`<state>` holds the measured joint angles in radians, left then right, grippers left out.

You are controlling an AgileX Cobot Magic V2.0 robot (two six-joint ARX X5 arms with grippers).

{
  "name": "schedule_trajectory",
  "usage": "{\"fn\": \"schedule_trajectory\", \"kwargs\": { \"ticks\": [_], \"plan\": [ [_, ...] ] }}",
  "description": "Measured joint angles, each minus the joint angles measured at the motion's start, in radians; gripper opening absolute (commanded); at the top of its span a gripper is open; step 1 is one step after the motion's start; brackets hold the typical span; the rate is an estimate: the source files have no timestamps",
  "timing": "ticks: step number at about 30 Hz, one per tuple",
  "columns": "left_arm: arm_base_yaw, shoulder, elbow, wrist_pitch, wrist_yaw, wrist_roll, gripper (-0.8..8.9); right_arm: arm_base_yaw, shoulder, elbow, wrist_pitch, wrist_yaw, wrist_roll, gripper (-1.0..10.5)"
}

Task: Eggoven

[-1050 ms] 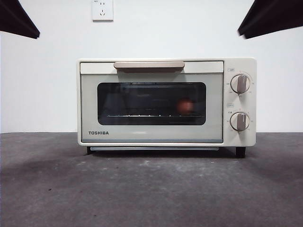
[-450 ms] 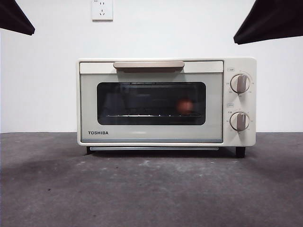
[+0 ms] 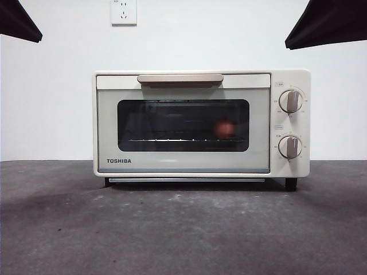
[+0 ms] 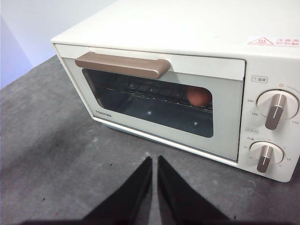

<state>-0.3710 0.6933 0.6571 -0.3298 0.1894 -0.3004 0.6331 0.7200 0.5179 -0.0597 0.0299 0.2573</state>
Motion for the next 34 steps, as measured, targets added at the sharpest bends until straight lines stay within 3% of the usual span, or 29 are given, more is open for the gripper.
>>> {"fn": "schedule_trajectory", "kwargs": {
  "ticks": [3,8,15,19,23,34],
  "plan": [
    [0.0,-0.003,0.0,0.003,-0.01,0.06,0.06,0.0,0.0,0.0,0.002,0.0,0.0,0.0],
    [0.104,-0.086,-0.011,0.047,-0.184,0.203,0.06,0.0,0.0,0.0,0.002,0.0,0.0,0.0],
    [0.294,-0.294,-0.196,0.214,-0.195,0.307,0.06,0.0,0.0,0.0,0.003,0.0,0.0,0.0],
    [0.348,-0.4,-0.361,0.319,-0.198,0.329,0.06,0.0,0.0,0.0,0.003,0.0,0.0,0.0],
    [0.362,-0.51,-0.501,0.312,-0.198,0.329,0.06,0.0,0.0,0.0,0.004,0.0,0.0,0.0],
    [0.364,-0.692,-0.626,0.232,-0.198,0.328,0.06,0.0,0.0,0.0,0.004,0.0,0.0,0.0]
  ]
}}
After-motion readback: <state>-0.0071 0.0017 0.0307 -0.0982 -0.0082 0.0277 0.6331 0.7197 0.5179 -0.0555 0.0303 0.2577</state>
